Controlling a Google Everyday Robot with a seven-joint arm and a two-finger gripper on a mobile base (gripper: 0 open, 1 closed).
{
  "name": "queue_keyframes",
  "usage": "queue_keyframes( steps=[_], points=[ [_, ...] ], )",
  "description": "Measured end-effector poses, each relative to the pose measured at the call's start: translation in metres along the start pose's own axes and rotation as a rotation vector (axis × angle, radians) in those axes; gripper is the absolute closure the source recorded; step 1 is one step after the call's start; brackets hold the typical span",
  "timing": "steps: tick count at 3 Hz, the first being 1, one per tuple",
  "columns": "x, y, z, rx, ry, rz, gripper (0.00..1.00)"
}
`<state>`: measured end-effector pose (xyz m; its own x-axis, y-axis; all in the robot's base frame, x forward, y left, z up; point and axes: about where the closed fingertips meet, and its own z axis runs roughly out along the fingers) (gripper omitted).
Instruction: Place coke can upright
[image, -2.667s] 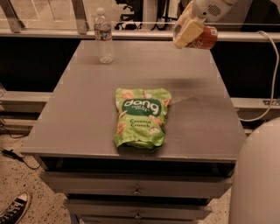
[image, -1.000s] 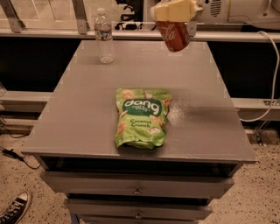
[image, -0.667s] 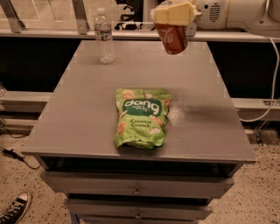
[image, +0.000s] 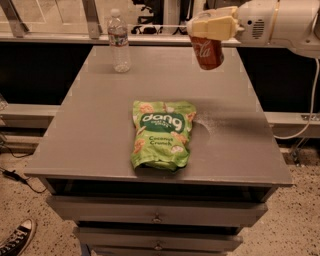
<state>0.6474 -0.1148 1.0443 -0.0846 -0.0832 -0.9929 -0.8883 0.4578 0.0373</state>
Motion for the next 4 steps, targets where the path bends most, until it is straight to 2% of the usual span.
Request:
queue_keyframes(
  steps=[2,4],
  points=[
    [0.025,-0.015,-0.025,0.021,-0.076,0.065,1.00],
    [0.063,-0.020,-0.048,0.046,-0.111,0.136,1.00]
  ],
)
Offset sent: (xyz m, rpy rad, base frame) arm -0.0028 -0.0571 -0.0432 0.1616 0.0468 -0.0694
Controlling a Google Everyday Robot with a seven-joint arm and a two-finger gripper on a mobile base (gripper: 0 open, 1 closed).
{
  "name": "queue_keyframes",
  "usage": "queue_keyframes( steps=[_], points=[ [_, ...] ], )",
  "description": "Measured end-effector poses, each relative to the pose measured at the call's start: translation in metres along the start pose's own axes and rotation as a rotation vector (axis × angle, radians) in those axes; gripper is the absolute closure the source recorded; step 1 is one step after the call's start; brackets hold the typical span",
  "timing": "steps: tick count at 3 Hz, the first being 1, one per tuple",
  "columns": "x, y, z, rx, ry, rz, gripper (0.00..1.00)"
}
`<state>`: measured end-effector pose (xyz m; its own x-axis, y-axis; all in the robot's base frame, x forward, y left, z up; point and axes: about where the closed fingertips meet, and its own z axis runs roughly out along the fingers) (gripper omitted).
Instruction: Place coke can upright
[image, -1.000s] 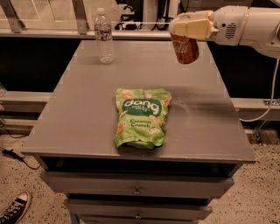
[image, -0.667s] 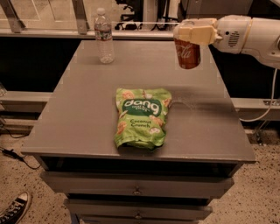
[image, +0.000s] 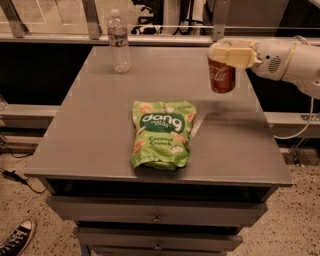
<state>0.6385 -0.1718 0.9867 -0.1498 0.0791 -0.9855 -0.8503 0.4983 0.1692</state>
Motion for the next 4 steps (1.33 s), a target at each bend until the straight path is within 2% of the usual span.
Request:
queue_keyframes(
  steps=[1,2,4],
  points=[
    [0.015,-0.005,-0.012,0.013,-0.013,0.045,1.00],
    [0.028,-0.010,-0.022,0.023,-0.043,0.087,0.80],
    [0.030,-0.009,-0.036,0.014,-0.091,0.102,0.34]
  ],
)
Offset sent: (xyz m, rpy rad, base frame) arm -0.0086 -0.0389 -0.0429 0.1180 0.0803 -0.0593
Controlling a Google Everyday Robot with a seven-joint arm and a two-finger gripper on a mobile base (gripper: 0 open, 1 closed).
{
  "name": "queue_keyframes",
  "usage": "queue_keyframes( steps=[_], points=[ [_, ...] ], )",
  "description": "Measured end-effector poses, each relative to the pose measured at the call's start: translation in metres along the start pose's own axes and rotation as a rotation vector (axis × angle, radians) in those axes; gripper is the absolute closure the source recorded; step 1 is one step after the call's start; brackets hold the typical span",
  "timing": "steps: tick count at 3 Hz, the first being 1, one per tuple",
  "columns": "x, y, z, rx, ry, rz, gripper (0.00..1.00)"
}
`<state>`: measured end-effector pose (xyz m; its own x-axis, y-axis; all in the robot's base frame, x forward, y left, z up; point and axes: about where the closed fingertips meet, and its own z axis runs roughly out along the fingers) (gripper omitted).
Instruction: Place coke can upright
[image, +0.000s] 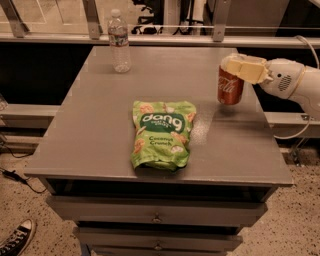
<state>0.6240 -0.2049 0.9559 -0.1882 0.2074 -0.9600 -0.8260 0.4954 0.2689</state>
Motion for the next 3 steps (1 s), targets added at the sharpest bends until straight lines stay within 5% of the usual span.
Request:
queue_keyframes(
  steps=[1,3],
  points=[
    [0.0025,0.0026,-0.0062,0.002,-0.013,0.009,0.03],
    [0.0066,0.0061,-0.0151,0.020,-0.017,0.021,0.00]
  ],
)
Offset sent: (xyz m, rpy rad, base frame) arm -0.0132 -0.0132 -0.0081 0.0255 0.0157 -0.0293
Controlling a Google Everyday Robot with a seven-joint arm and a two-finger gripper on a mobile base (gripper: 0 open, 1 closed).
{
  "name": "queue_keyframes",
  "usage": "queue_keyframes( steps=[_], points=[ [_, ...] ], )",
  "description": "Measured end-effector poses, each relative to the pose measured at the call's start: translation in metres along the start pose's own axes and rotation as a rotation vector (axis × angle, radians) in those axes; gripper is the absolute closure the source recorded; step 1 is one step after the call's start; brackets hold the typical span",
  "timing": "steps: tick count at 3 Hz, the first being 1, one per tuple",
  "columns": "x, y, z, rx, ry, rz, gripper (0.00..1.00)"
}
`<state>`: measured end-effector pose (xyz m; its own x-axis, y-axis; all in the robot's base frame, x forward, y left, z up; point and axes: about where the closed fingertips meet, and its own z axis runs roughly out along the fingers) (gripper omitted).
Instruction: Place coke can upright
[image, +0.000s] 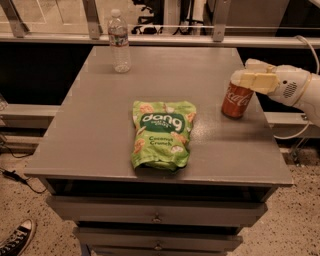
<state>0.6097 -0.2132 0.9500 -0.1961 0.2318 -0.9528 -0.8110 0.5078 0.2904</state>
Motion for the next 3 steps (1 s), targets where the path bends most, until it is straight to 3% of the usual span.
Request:
queue_keyframes(
  steps=[1,2,3],
  points=[
    [0.000,0.000,0.000,0.001,0.000,0.000,0.00],
    [-0.037,0.014,-0.022,-0.036,0.049,-0.088,0.00],
    [-0.089,0.034,-0.049,-0.104,0.137,-0.219,0.00]
  ],
)
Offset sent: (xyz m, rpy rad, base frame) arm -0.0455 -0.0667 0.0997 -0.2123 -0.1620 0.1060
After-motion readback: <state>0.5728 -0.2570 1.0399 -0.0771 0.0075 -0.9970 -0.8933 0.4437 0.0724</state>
